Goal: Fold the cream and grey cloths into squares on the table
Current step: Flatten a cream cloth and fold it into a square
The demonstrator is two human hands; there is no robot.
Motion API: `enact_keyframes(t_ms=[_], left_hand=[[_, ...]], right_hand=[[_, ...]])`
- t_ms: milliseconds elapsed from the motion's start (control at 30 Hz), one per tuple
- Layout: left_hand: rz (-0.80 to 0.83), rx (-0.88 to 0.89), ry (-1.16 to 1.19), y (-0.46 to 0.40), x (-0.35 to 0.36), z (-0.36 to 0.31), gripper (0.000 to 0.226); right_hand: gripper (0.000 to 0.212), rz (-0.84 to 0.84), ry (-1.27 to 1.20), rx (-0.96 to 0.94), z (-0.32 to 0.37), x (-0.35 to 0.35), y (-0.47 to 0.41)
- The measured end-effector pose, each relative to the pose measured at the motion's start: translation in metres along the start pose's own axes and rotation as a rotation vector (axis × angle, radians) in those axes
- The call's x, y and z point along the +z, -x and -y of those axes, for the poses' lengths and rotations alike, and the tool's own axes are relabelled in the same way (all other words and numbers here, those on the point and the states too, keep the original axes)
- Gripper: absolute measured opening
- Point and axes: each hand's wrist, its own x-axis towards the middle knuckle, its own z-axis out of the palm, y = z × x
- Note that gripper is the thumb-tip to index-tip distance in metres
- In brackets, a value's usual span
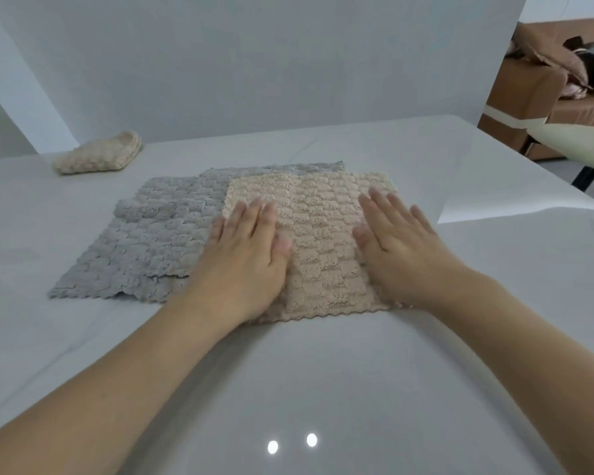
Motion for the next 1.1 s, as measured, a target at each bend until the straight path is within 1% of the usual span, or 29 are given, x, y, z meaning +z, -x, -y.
enact_keyframes(t_ms=[33,67,100,167,200,233,267,300,367,400,433,467,500,533,567,600,633,667,700,733,800,833,867,900,967,1000,1033,1067,1100], left_hand=[[0.007,0.082,-0.002,-0.002,0.003,-0.012,0.062],[0.037,0.139,-0.03,-0.002,0.007,-0.015,0.062],[0.07,0.148,-0.059,-0.002,0.01,-0.01,0.062],[0.108,0.019,-0.103,-0.01,0.006,0.018,0.064],[0.1,-0.06,-0.122,-0.016,0.001,0.028,0.065],[0.072,-0.1,-0.102,-0.026,-0.004,0.029,0.065],[0.039,-0.085,-0.049,-0.037,-0.006,0.023,0.064],[0.019,-0.016,-0.009,-0.045,-0.005,0.011,0.064],[0.067,0.102,-0.041,-0.054,0.002,0.0,0.062],[0.106,0.1,-0.063,-0.058,0.005,0.007,0.061],[0.131,0.043,-0.077,-0.064,0.005,0.021,0.062],[0.129,-0.05,-0.101,-0.071,0.002,0.035,0.062],[0.107,-0.124,-0.103,-0.079,-0.002,0.043,0.063],[0.078,-0.14,-0.063,-0.09,-0.006,0.043,0.063],[0.057,-0.082,-0.003,-0.101,-0.006,0.036,0.062],[0.064,0.027,0.038,-0.111,-0.005,0.023,0.06],[0.102,0.119,0.039,-0.118,-0.003,0.014,0.06],[0.155,0.166,0.007,-0.125,0.0,0.013,0.059],[0.199,0.156,-0.028,-0.13,0.0,0.02,0.059],[0.217,0.087,-0.05,-0.137,0.0,0.034,0.06],[0.153,-0.084,-0.073,-0.143,-0.005,0.054,0.062],[0.104,-0.116,-0.037,-0.143,-0.006,0.052,0.062],[0.064,-0.076,0.008,-0.143,-0.004,0.046,0.061],[0.068,0.009,0.027,-0.141,-0.002,0.037,0.06],[0.164,0.102,-0.025,-0.136,0.005,0.037,0.06],[0.195,0.064,-0.029,-0.136,0.005,0.048,0.06],[0.182,-0.03,-0.025,-0.136,0.001,0.062,0.061],[0.127,-0.138,-0.023,-0.134,-0.003,0.071,0.062],[0.068,-0.2,-0.014,-0.128,-0.006,0.072,0.062]], right_hand=[[0.06,0.026,0.02,-0.085,0.008,0.006,0.0],[0.059,0.071,0.038,-0.116,0.009,0.01,0.0],[0.059,0.115,0.05,-0.073,0.001,0.01,-0.003],[0.06,0.118,0.114,0.104,-0.024,0.001,-0.018],[0.062,0.072,0.132,0.163,-0.031,-0.007,-0.028],[0.063,0.014,0.1,0.169,-0.029,-0.012,-0.038],[0.062,-0.031,0.04,0.11,-0.019,-0.013,-0.049],[0.06,-0.039,0.009,0.019,-0.005,-0.012,-0.058],[0.059,0.045,0.038,-0.08,0.006,0.0,-0.072],[0.059,0.099,0.055,-0.049,-0.002,0.003,-0.077],[0.059,0.12,0.06,0.028,-0.016,0.004,-0.083],[0.059,0.097,0.063,0.115,-0.029,0.002,-0.09],[0.06,0.055,0.047,0.165,-0.034,-0.001,-0.096],[0.06,0.02,0.004,0.154,-0.031,-0.001,-0.103],[0.059,0.003,-0.032,0.077,-0.018,0.001,-0.11],[0.058,0.015,-0.044,-0.021,-0.004,0.005,-0.118],[0.057,0.044,-0.027,-0.087,0.006,0.01,-0.125],[0.057,0.079,0.01,-0.101,0.007,0.014,-0.13],[0.057,0.103,0.043,-0.07,0.0,0.013,-0.135],[0.056,0.116,0.072,-0.003,-0.013,0.009,-0.14],[0.055,0.073,0.119,0.125,-0.028,-0.003,-0.144],[0.055,0.036,0.097,0.131,-0.024,-0.006,-0.144],[0.056,0.007,0.049,0.076,-0.014,-0.005,-0.144],[0.057,0.015,0.009,-0.005,-0.002,-0.003,-0.143],[0.057,0.122,0.011,-0.096,0.004,0.005,-0.141],[0.058,0.156,0.021,-0.069,-0.006,0.005,-0.142],[0.058,0.143,0.029,0.019,-0.018,0.001,-0.142],[0.059,0.093,0.03,0.116,-0.028,-0.003,-0.139],[0.06,0.045,0.015,0.164,-0.03,-0.005,-0.134]])
